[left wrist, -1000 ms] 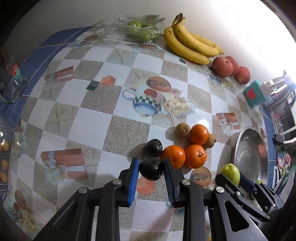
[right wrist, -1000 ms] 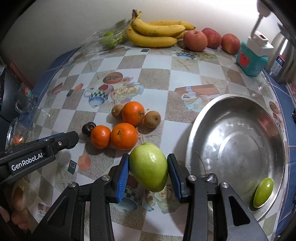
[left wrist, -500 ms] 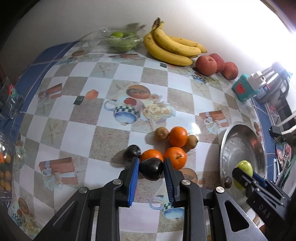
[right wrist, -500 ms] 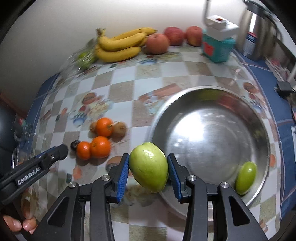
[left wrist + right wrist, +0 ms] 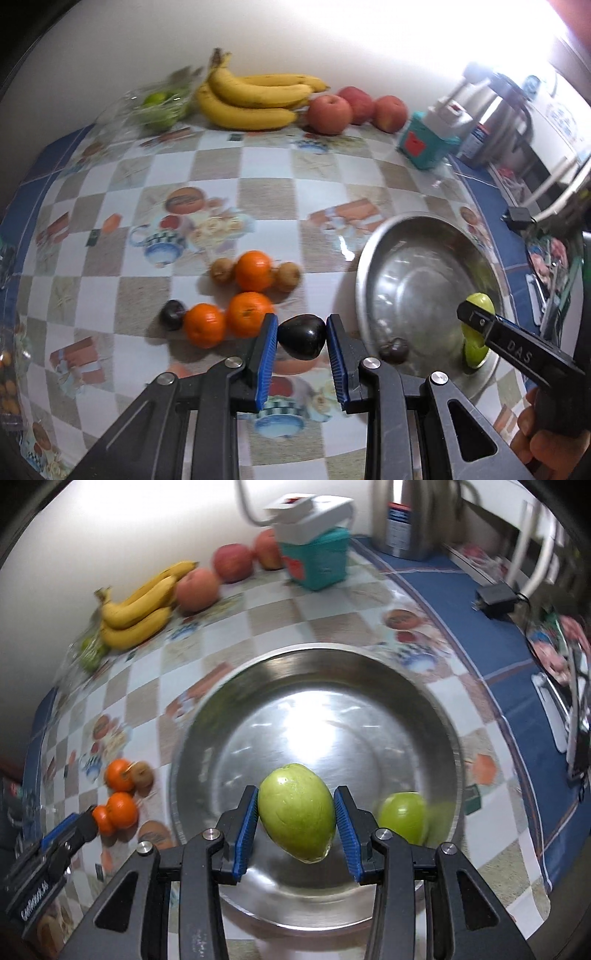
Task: Organize fruits
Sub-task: 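Carry the large green fruit with the right tool while the left tool carries the plum over the bowl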
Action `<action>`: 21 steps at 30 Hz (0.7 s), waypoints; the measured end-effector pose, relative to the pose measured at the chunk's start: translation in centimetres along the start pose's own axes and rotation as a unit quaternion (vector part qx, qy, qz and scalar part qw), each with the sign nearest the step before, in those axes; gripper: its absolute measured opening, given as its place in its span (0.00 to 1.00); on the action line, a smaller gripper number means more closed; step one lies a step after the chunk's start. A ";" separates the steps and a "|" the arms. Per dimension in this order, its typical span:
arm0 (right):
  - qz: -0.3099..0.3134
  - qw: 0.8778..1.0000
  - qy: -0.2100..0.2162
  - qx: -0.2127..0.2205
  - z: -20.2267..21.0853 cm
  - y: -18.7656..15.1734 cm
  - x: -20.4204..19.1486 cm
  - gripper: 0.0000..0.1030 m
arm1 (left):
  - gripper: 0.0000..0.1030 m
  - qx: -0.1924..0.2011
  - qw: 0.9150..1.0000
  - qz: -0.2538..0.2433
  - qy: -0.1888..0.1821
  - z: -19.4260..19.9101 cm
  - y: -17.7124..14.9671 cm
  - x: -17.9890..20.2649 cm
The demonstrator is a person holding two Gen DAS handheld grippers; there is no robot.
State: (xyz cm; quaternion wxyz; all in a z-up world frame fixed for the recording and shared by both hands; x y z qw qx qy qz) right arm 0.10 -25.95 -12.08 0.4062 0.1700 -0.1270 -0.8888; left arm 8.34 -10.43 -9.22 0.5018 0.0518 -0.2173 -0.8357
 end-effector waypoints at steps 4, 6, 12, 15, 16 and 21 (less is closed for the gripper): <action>-0.024 1.000 -0.006 0.010 0.5 0.4 2.1 0.42 | 0.28 0.005 1.000 -0.028 -0.013 -0.3 -0.1 2.5; -0.032 0.999 -0.007 0.015 0.7 0.7 2.8 0.42 | 0.28 0.011 0.999 -0.046 -0.017 -0.4 -0.1 4.0; -0.044 0.999 -0.006 0.030 0.8 1.2 4.2 0.42 | 0.28 0.033 0.994 -0.095 -0.031 -0.5 -0.2 7.8; -0.045 0.998 -0.007 0.037 0.6 1.6 4.6 0.42 | 0.28 0.043 0.992 -0.114 -0.030 -1.0 0.0 9.0; -0.046 0.998 -0.009 0.040 0.5 1.7 4.8 0.42 | 0.28 0.046 0.992 -0.118 -0.031 -1.1 0.0 9.3; -0.053 0.997 -0.019 0.046 0.0 2.0 5.8 0.42 | 0.28 0.053 0.990 -0.127 -0.028 -2.3 0.3 10.2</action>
Point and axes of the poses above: each gripper's, at about its wrist camera, not at the fingertips, and z roughly against the way its jaws point, x to its right, y to its top, the point moved 10 cm from there along -z, roughly the way its jaws point, and after that the axes turned 3 degrees about y, right-handed, at the moved point
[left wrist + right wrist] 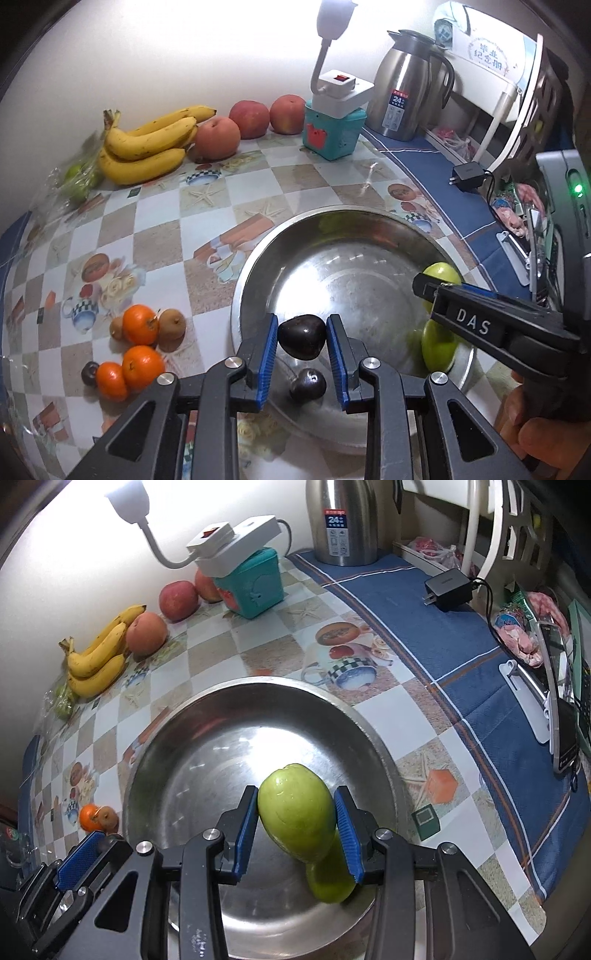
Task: Organize fruits
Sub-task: 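Carry the large green fruit with the right tool while the left tool carries the plum over the bowl, then open the left tool dropping the plum while the right tool releases the green fruit into the bowl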
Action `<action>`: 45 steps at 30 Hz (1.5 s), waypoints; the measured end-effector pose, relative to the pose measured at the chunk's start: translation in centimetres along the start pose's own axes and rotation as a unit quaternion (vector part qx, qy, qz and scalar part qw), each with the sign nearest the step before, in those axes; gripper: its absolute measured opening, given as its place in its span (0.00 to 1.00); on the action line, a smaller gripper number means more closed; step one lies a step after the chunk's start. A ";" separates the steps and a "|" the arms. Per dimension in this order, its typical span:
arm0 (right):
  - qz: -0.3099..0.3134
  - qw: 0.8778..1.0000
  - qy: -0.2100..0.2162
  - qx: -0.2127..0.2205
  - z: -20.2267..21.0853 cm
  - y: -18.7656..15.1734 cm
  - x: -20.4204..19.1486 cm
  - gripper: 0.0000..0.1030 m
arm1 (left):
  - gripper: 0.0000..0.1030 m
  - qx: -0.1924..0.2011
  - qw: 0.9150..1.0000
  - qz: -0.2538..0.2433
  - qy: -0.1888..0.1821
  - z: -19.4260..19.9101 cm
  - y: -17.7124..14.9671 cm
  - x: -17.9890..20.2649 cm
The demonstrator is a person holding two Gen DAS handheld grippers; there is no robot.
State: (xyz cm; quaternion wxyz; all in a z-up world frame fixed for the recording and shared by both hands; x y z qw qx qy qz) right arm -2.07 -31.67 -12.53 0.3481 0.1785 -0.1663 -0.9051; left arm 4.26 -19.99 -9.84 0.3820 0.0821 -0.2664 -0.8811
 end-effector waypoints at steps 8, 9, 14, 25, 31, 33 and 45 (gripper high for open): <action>0.000 1.000 -0.001 0.021 -0.7 1.0 0.7 0.42 | 0.28 0.012 1.000 -0.014 -0.002 -1.6 0.1 1.0; 0.002 1.000 0.000 0.022 -0.9 1.1 0.7 0.42 | 0.28 0.011 1.000 -0.015 -0.001 -1.9 0.0 1.1; 0.016 1.000 -0.006 0.021 -1.6 1.1 0.5 0.42 | 0.28 0.002 1.000 -0.015 0.007 -3.2 -0.4 1.1; 0.030 0.999 -0.023 0.007 -2.9 0.5 0.7 0.42 | 0.28 -0.012 1.000 -0.015 0.015 -4.6 -1.0 1.0; 0.034 0.999 -0.024 0.002 -3.2 0.3 0.6 0.42 | 0.29 -0.011 1.000 -0.016 0.016 -4.6 -0.9 1.1; 0.033 0.999 -0.025 0.001 -3.3 0.3 0.7 0.42 | 0.29 -0.012 1.000 -0.017 0.017 -4.6 -0.9 1.1; 0.032 0.999 -0.023 0.007 -3.0 0.6 0.7 0.42 | 0.41 -0.015 1.000 -0.005 0.020 -4.7 -0.8 0.5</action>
Point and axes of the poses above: each gripper's, at about its wrist camera, not at the fingertips, and z roughly against the way its jaws point, x to its right, y to its top, the point moved 10 cm from there along -z, roughly the way its jaws point, and after that the axes turned 3 degrees about y, right-handed, at the moved point
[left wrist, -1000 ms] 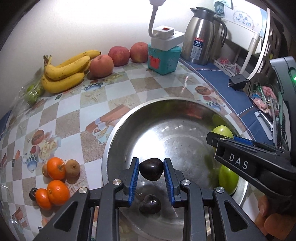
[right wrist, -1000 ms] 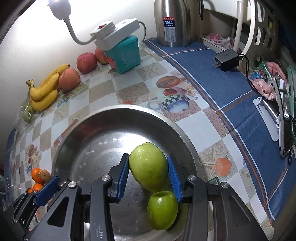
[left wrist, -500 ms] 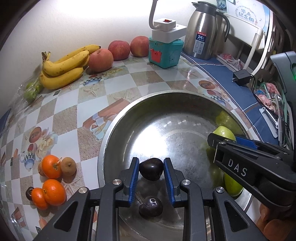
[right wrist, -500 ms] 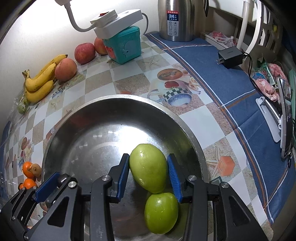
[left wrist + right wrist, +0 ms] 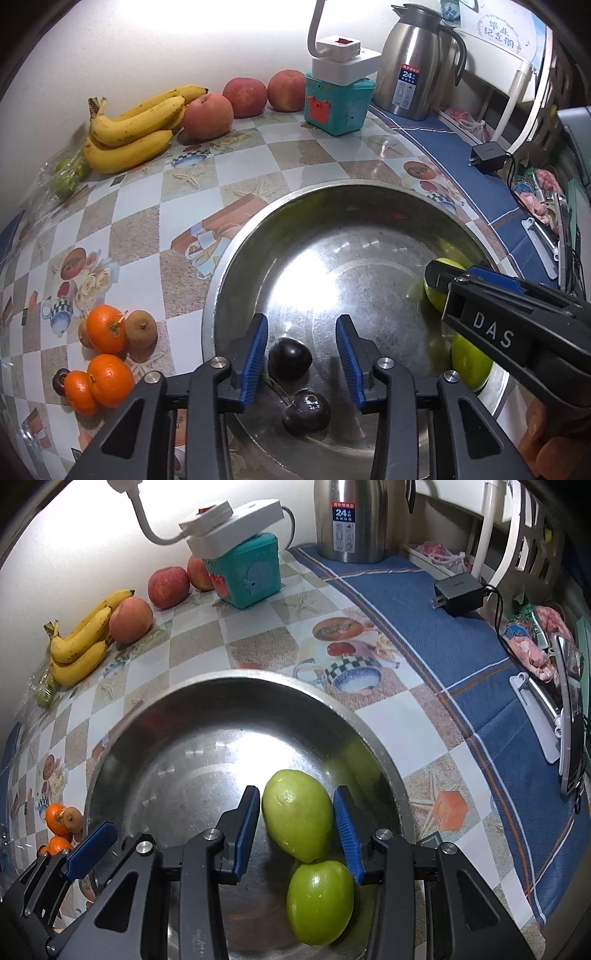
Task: Organize fruits
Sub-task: 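Open the left tool dropping the plum while the right tool releases the green fruit into the bowl, then withdraw both open tools from the bowl back toward the orange cluster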
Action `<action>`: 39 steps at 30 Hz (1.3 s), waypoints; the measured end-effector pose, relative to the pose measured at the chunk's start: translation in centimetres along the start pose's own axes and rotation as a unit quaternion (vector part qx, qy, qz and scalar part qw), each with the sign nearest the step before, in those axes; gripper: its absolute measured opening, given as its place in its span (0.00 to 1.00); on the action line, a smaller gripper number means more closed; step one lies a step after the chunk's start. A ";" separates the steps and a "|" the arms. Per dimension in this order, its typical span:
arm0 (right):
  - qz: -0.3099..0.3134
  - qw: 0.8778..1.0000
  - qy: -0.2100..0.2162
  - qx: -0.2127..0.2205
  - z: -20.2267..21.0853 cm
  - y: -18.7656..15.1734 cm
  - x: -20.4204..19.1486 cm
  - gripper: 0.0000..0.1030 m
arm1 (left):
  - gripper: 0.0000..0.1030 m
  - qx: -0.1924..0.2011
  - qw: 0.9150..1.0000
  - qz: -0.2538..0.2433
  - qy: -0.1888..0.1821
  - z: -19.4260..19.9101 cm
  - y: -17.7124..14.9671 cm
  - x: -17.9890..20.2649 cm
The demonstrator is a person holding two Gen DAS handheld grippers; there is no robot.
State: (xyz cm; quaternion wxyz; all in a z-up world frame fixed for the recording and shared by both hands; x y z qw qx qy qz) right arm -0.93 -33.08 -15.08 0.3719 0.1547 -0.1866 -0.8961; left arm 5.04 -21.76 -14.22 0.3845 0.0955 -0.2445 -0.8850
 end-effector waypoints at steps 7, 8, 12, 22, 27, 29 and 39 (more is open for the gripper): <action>-0.003 1.000 0.007 0.018 1.2 0.7 -0.1 0.42 | 0.50 0.016 1.000 0.013 -0.005 1.4 1.1 -0.5; -0.004 1.000 0.009 0.022 1.4 0.9 -0.1 0.42 | 0.51 0.016 1.000 0.016 -0.005 1.6 1.3 -0.7; -0.008 0.999 0.013 0.035 2.5 1.4 -0.1 0.42 | 0.51 0.015 0.999 0.030 0.000 2.4 1.7 -1.5; -0.005 0.999 0.015 0.040 3.7 1.5 -0.5 0.42 | 0.62 0.010 0.998 0.055 0.018 4.3 2.2 -3.7; -0.001 0.999 0.011 0.044 3.8 1.5 -0.5 0.44 | 0.82 -0.003 0.997 0.071 0.037 4.2 1.8 -4.9; 0.000 0.999 0.015 0.040 3.7 1.4 -0.6 0.53 | 0.86 -0.011 0.996 0.074 0.045 3.9 1.5 -5.3; 0.016 0.999 0.014 0.043 3.4 1.5 -1.0 0.78 | 1.00 -0.041 0.989 0.119 0.078 3.0 0.3 -8.0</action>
Point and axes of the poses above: each gripper's, at about its wrist camera, not at the fingertips, and z roughly against the way its jaws point, x to its right, y to its top, the point moved 10 cm from there along -z, roughly the way its jaws point, and after that the axes turned 3 degrees about y, right-handed, at the moved point
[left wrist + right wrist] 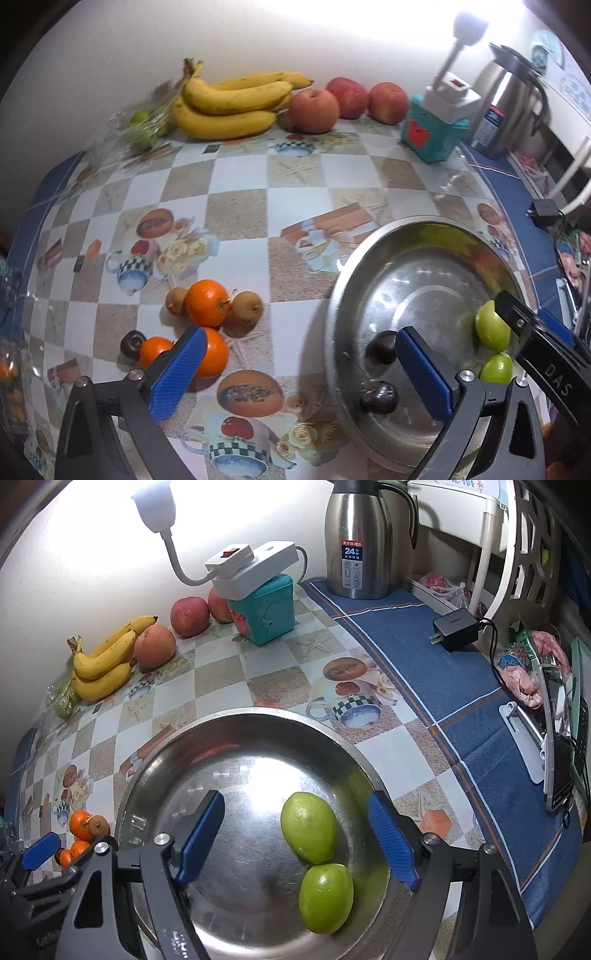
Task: Organize fruits
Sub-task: 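Withdraw both open tools from the bowl back toward the orange cluster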
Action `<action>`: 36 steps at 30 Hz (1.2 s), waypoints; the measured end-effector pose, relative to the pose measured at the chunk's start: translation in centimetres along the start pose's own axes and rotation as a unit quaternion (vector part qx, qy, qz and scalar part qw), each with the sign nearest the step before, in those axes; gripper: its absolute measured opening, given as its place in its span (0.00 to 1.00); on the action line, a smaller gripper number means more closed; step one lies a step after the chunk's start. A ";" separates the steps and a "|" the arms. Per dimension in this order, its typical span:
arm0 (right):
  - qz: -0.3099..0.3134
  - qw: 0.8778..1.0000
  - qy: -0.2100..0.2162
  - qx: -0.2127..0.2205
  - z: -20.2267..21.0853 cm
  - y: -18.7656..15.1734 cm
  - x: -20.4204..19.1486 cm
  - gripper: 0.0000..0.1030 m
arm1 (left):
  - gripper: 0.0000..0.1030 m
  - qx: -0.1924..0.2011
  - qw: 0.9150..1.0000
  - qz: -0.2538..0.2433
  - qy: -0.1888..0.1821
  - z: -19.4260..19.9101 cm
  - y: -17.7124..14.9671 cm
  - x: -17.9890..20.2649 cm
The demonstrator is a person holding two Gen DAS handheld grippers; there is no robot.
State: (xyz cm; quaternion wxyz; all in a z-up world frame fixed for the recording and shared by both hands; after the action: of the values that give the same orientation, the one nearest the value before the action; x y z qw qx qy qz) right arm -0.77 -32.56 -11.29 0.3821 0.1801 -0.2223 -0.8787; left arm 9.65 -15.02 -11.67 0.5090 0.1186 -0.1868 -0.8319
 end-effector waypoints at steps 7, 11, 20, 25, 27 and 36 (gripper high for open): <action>0.003 1.000 -0.001 -0.006 -0.3 -0.2 -0.1 0.79 | 1.00 -0.017 0.999 0.015 0.022 -0.8 -0.4 -1.8; 0.005 1.000 -0.003 -0.010 -0.5 -0.4 0.0 0.79 | 1.00 -0.016 0.999 0.027 0.026 -0.7 -0.4 -2.5; 0.007 1.000 -0.008 -0.015 -0.7 -0.6 0.1 0.83 | 1.00 -0.024 0.999 0.031 0.028 -1.0 -0.6 -2.9; 0.006 1.000 -0.009 -0.017 -0.9 -0.7 0.2 0.98 | 1.00 -0.022 0.999 0.033 0.033 -0.9 -0.5 -3.3; 0.005 1.000 -0.009 -0.017 -0.9 -0.8 0.2 0.98 | 1.00 -0.022 0.999 0.035 0.032 -0.8 -0.5 -3.3; 0.007 1.000 -0.014 -0.016 -0.9 -0.8 0.3 0.98 | 1.00 -0.022 0.999 0.035 0.029 -0.7 -0.5 -3.3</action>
State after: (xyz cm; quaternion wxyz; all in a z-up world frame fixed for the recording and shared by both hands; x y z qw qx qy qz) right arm -1.03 -32.56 -12.48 0.3881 0.1596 -0.2149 -0.8819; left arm 11.05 -12.00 -12.51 0.5458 0.1244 -0.1575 -0.8135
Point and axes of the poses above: each gripper's, at about its wrist camera, not at the fingertips, and z roughly against the way its jaws point, x to its right, y to its top, the point moved 10 cm from there along -z, roughly the way its jaws point, and after that the axes turned 3 degrees about y, right-handed, at the moved point
